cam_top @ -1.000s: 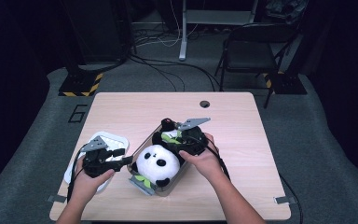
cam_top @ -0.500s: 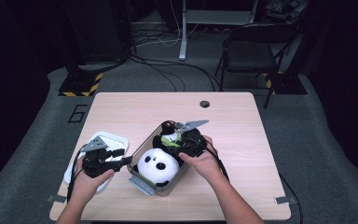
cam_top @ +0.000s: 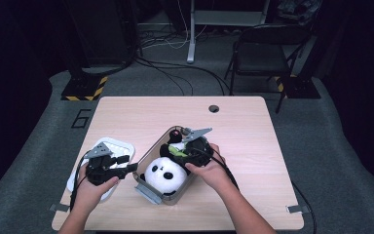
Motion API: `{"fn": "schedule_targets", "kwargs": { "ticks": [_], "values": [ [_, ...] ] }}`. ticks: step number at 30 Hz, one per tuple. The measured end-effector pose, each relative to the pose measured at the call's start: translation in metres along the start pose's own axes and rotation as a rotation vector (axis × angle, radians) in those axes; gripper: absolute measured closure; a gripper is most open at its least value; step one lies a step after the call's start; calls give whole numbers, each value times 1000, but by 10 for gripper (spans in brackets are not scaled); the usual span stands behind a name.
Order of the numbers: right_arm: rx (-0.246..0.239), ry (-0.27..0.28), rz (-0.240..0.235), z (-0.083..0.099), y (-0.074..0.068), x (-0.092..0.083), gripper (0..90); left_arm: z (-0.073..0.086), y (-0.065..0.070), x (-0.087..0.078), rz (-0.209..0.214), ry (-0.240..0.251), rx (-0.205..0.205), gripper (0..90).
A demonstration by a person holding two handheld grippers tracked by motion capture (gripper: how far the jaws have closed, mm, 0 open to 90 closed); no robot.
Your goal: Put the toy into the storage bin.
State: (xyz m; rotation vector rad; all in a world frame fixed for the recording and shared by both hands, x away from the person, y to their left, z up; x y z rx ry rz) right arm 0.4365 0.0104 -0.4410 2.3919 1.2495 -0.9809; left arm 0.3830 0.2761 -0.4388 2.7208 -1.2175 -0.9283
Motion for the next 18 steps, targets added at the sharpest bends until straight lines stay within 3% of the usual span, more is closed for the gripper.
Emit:
{"fn": "schedule_targets", "kwargs": {
  "ticks": [4, 7, 13, 18],
  "values": [
    [39, 6, -33, 0, 2, -1, 642, -1, -2, -2, -2, 2, -4, 464],
    [74, 28, -70, -1, 2, -3, 566, -1, -3, -3, -10, 10, 3, 464],
    [48, 78, -50, -4, 1, -19, 489, -2, -6, -8, -15, 19, -15, 464],
    [59, 134, -29, -7, 8, -41, 472, -5, -12, -17, -33, 46, -20, 463]
  ]
}}
Point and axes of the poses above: each handheld gripper's, and its own axes: x roughly forward along the jaws, z roughly out of its underside, y roughly to its right, the point moved 4 cm from there along x, roughly forward along the jaws, and after that the axes turned 3 degrees about z, right-handed, at the moved point
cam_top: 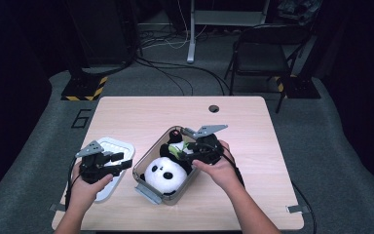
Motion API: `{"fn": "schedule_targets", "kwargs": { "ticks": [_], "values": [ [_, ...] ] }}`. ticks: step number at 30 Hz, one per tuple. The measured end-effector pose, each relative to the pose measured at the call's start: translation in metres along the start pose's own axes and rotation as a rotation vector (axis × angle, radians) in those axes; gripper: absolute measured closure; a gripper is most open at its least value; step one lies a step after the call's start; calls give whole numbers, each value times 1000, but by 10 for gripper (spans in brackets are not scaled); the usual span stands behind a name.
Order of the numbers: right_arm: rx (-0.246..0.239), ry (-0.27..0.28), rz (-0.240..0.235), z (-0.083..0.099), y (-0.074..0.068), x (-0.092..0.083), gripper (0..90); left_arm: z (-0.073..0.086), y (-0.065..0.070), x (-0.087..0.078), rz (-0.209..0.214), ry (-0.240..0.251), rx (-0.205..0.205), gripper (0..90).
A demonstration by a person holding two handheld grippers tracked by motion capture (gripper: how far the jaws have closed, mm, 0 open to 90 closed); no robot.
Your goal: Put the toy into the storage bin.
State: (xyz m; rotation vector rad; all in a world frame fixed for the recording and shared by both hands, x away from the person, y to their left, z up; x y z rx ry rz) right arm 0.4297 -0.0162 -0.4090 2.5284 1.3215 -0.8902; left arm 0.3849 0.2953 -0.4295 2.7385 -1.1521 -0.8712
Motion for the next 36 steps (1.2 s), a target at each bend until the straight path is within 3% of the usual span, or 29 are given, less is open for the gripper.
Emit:
{"fn": "schedule_targets", "kwargs": {
  "ticks": [8, 12, 15, 18, 22, 32, 36],
  "values": [
    [35, 50, 87, -3, 26, -23, 477, -1, -14, -12, -36, 31, -32, 463],
    [52, 11, 125, 2, 35, -19, 542, 1, -21, -15, -55, 34, -47, 463],
    [64, -20, 105, 9, 36, -13, 589, 3, -26, -17, -67, 38, -57, 463],
    [69, -10, 107, 12, 37, -10, 628, 5, -31, -19, -81, 42, -68, 463],
    [60, -38, 118, 16, 38, -3, 636, 7, -38, -20, -98, 49, -78, 463],
    [67, -48, 114, 20, 38, 3, 632, 19, -59, -22, -184, 33, -83, 457],
    [79, -17, 115, 18, 35, -2, 569, 27, -70, -21, -220, 17, -88, 458]
  ]
}}
Point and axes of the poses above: each handheld gripper's, and its own axes: x roughly forward along the jaws, z roughly out of its underside, y roughly to its right, the point moved 4 cm from there along x, roughly forward along the jaws, and after that the axes turned 3 degrees about z, right-handed, at the moved point
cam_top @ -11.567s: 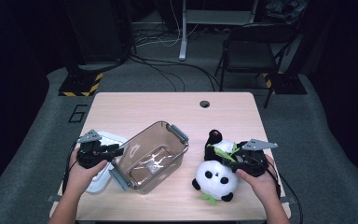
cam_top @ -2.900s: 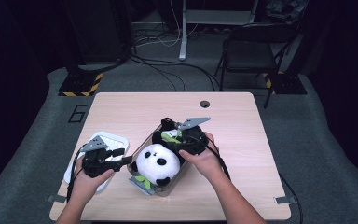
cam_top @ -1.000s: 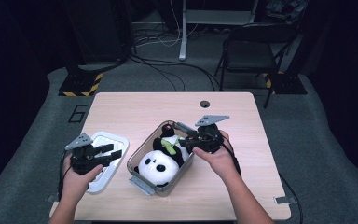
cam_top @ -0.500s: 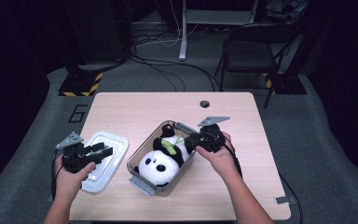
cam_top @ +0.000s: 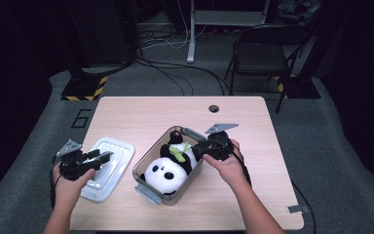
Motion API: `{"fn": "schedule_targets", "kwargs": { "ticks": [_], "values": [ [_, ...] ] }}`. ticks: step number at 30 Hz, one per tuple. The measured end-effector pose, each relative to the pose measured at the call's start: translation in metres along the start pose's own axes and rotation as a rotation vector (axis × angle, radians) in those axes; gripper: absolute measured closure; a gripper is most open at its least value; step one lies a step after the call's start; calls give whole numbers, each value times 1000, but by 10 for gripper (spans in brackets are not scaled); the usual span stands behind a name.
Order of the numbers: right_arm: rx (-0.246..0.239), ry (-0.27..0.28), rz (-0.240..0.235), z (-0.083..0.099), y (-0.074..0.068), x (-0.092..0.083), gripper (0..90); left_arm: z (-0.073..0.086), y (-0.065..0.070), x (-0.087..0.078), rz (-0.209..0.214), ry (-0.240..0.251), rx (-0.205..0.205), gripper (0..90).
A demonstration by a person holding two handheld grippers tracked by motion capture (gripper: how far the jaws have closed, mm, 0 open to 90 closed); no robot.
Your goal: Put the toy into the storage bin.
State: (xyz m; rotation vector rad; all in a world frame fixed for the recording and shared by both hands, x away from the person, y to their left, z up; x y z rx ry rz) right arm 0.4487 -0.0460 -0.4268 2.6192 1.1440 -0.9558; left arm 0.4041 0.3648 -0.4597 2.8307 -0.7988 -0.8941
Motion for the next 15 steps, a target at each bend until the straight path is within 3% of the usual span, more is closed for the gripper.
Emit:
{"fn": "schedule_targets", "kwargs": {
  "ticks": [4, 11, 15],
  "values": [
    [-9, 28, -4, -1, -3, -8, 562, 7, -11, 4, -40, -1, 11, 465],
    [-14, 66, -1, -1, -5, -24, 555, 20, -26, 13, -95, -54, -10, 468],
    [-6, 72, 1, 1, -4, -29, 555, 24, -32, 17, -131, -71, -2, 467]
  ]
}}
Point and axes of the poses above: each handheld gripper's, and its own axes: x roughly forward along the jaws, z roughly out of its underside, y roughly to its right, the point moved 4 cm from there along x, roughly forward along the jaws, and after that the axes turned 3 degrees about z, right-handed, at the moved point
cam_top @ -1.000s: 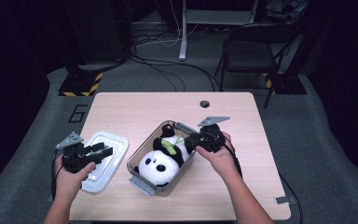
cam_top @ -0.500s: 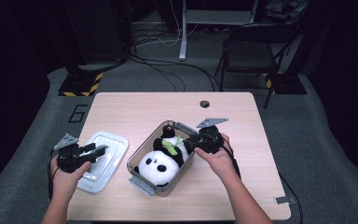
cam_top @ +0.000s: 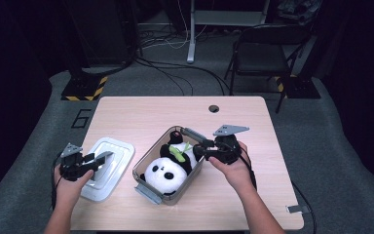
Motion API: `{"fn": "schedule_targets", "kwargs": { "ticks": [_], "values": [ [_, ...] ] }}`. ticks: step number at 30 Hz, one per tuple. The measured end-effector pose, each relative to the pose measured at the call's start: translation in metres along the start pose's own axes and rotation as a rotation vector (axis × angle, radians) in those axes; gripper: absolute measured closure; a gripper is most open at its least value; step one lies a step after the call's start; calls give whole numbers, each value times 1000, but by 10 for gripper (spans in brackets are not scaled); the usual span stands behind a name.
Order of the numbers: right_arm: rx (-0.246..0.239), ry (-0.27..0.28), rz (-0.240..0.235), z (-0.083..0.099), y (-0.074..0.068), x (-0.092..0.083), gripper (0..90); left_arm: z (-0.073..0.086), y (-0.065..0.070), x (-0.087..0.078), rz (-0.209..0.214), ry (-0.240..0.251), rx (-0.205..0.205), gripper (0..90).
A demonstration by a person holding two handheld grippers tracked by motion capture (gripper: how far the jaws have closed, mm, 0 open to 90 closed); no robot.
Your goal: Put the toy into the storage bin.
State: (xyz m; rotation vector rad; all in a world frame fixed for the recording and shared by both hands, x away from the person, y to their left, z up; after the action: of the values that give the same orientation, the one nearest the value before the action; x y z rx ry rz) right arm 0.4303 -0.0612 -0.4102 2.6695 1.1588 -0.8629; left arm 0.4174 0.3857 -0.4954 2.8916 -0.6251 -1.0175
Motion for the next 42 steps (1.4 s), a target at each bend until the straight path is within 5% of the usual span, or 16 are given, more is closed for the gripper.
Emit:
{"fn": "schedule_targets", "kwargs": {
  "ticks": [13, 22, 42],
  "values": [
    [-26, -5, -31, 16, -9, -16, 552, 9, -8, 16, -35, -58, 3, 496],
    [-30, -18, -34, 31, -10, -23, 551, 11, -11, 18, -57, -52, 23, 656],
    [-70, -33, -107, 45, -18, -20, 552, 5, -10, 11, -50, -64, 32, 665]
  ]
}}
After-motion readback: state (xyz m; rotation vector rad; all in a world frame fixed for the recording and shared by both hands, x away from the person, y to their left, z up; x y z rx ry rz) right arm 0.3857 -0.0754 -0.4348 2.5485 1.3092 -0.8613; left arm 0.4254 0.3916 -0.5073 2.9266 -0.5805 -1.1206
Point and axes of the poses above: each handheld gripper's, and its own axes: x roughly forward along the jaws, z roughly out of its underside, y roughly to its right, the point moved 4 cm from there along x, roughly forward along the jaws, and after that the axes turned 3 degrees about z, right-handed, at the moved point
